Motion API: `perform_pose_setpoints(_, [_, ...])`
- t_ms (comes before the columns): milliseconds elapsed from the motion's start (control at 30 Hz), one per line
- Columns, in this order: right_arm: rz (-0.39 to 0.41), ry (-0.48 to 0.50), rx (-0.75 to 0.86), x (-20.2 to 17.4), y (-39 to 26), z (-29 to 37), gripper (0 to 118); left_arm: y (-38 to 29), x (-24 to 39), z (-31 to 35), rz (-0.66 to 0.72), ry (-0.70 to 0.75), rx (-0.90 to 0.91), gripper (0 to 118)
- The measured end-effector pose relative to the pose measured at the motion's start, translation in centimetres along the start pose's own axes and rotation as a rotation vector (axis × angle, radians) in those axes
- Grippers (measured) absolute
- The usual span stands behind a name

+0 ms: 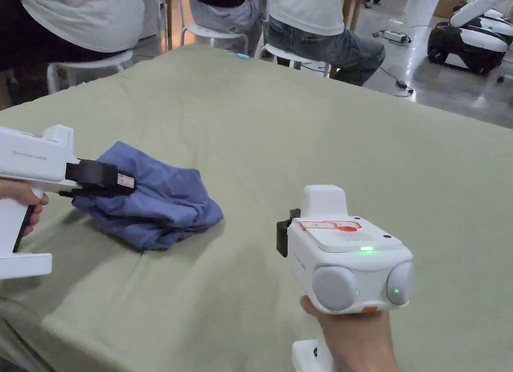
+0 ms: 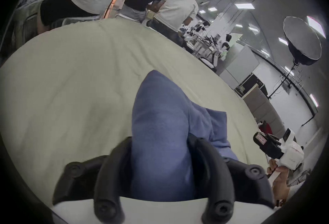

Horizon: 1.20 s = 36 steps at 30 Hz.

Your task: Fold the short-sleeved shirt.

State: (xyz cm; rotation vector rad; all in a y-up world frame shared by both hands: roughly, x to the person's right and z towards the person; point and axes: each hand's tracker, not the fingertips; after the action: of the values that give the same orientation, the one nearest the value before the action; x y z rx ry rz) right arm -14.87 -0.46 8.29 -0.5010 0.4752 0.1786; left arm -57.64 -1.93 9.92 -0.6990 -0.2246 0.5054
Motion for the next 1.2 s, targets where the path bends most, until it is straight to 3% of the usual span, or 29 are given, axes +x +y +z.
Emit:
perform_pose_setpoints(100, [-0.002, 0.001, -0.006, 0.7, 0.0, 0.1, 0, 0.1, 1.1, -0.6, -0.073, 0.135, 0.034, 115])
perform_pose_setpoints(133, [-0.004, 0.003, -0.006, 0.9, 0.1, 0.2, 0, 0.2, 1.2, -0.5, -0.076, 0.13, 0.035, 118])
perform_pose_setpoints(200, [-0.005, 0.003, -0.005, 1.1, 0.3, 0.8, 0, 0.8, 1.5, -0.3, -0.041, 0.073, 0.088, 112])
perform_pose_setpoints(267, [-0.003, -0.002, -0.001, 1.4, 0.6, 1.2, 0, 1.3, 2.6, 0.0, -0.033, 0.116, 0.099, 118])
perform_pose_setpoints(400, [-0.004, -0.011, 0.004, 2.2, 1.6, 2.7, 0, 1.5, 6.2, 2.3, -0.119, 0.281, 0.161, 118])
perform_pose_setpoints(433, [-0.005, -0.013, 0.004, 2.5, 1.8, 3.0, 0, 1.2, 7.3, 3.1, -0.106, 0.283, 0.177, 111])
perform_pose_setpoints(467, [-0.008, -0.011, 0.004, 2.6, 2.2, 3.6, 0, 1.0, 8.4, 3.7, -0.099, 0.273, 0.185, 90])
perform_pose_setpoints(500, [-0.015, -0.009, 0.006, 2.9, 2.5, 4.0, 0, 0.7, 9.5, 4.3, -0.093, 0.242, 0.198, 65])
perform_pose_setpoints(533, [-0.015, -0.004, 0.004, 3.1, 2.7, 4.5, 0, 0.3, 10.7, 4.7, -0.097, 0.216, 0.207, 20])
perform_pose_setpoints(567, [-0.016, -0.004, 0.002, 3.3, 2.9, 4.9, 0, -0.2, 11.8, 5.2, -0.097, 0.219, 0.206, 0])
perform_pose_setpoints(667, [-0.024, 0.0, 0.004, 4.2, 3.2, 6.6, 0, -1.7, 16.2, 4.1, -0.116, 0.237, 0.209, 0])
perform_pose_setpoints(767, [-0.041, -0.011, 0.021, 5.8, 3.5, 10.2, 0, -2.7, 20.9, 2.1, -0.095, 0.087, 0.189, 0])
perform_pose_setpoints(867, [-0.051, -0.055, 0.061, 9.0, 3.7, 12.7, 0, -4.4, 29.4, -0.4, -0.247, 0.13, 0.245, 0])
perform_pose_setpoints(1067, [-0.062, -0.228, 0.146, 19.9, 4.9, 19.5, 0, -6.8, 45.8, -5.1, -0.44, 0.195, 0.411, 0])
perform_pose_setpoints(1200, [-0.077, -0.35, 0.209, 27.6, 5.2, 24.2, 0, -8.0, 54.5, -7.9, -0.638, 0.241, 0.539, 0])
